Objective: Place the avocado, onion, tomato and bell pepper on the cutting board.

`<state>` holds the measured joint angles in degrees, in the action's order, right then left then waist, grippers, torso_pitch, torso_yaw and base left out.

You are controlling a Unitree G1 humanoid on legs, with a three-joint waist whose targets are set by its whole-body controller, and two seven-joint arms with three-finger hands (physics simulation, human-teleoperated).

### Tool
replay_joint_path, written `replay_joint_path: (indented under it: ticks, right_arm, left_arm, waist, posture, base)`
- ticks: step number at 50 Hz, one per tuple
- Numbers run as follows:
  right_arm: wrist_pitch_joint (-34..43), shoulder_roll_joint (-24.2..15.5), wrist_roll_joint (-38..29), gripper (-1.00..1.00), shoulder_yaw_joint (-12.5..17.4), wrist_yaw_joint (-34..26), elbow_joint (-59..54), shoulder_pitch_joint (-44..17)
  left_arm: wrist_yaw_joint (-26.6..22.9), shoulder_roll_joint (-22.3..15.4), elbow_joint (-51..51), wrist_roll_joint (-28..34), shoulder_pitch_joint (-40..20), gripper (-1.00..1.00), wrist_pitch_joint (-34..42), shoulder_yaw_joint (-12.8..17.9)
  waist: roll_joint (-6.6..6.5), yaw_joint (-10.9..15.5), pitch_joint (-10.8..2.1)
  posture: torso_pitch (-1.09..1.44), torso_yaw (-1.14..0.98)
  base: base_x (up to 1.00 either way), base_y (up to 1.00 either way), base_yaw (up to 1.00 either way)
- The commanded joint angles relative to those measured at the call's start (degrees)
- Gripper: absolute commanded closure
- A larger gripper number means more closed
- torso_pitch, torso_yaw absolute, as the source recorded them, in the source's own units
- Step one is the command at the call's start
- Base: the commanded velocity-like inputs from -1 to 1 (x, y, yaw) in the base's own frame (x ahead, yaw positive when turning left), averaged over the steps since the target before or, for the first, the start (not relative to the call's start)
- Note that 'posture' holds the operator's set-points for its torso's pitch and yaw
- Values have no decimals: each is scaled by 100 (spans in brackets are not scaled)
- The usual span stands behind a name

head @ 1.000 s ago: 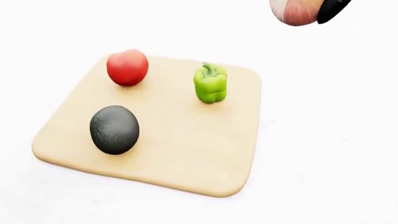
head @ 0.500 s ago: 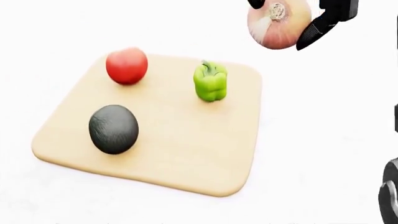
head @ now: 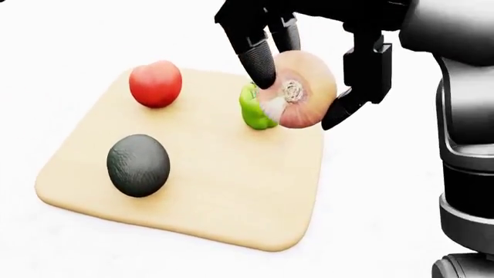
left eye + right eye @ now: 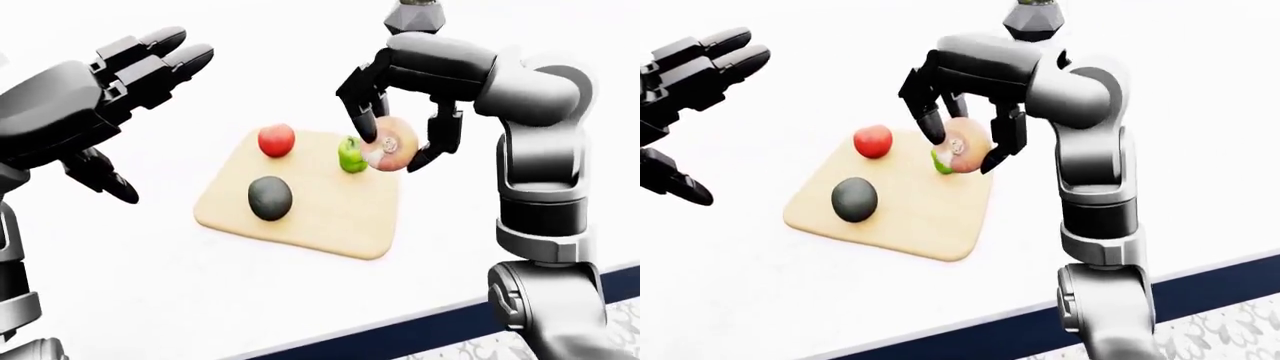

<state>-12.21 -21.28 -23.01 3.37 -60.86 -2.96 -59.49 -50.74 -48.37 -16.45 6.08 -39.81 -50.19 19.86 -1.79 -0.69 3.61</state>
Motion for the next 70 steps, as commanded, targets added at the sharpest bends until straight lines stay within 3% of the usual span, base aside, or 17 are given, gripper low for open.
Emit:
replay_joint_path:
  ticks: [1, 15, 23, 70]
  right_arm:
    - [-56, -4, 24, 100, 123, 145, 231, -159]
    - [-537, 312, -237, 100, -15, 129, 545, 263]
    - [-448, 552, -341, 100, -110, 31, 813, 465]
    - [-934, 937, -963, 96, -299, 236, 674, 991]
  left_arm:
    - [110, -107, 125, -97, -144, -100, 5, 131]
    - [101, -112, 217, -118, -74, -100, -3, 167]
    - [99, -81, 262, -118, 64, -100, -39, 216]
    - [77, -57, 348, -167, 191, -100, -39, 277]
  waist:
    - [-30, -5, -172]
    - [-55, -35, -179]
    - [-72, -41, -181]
    - [-102, -59, -210]
  posture:
    - [0, 0]
    - [0, 0]
    - [0, 0]
    - [0, 0]
  base:
    - [0, 0, 0]
    - [0, 0, 0]
    - [0, 0, 0]
    - [0, 0, 0]
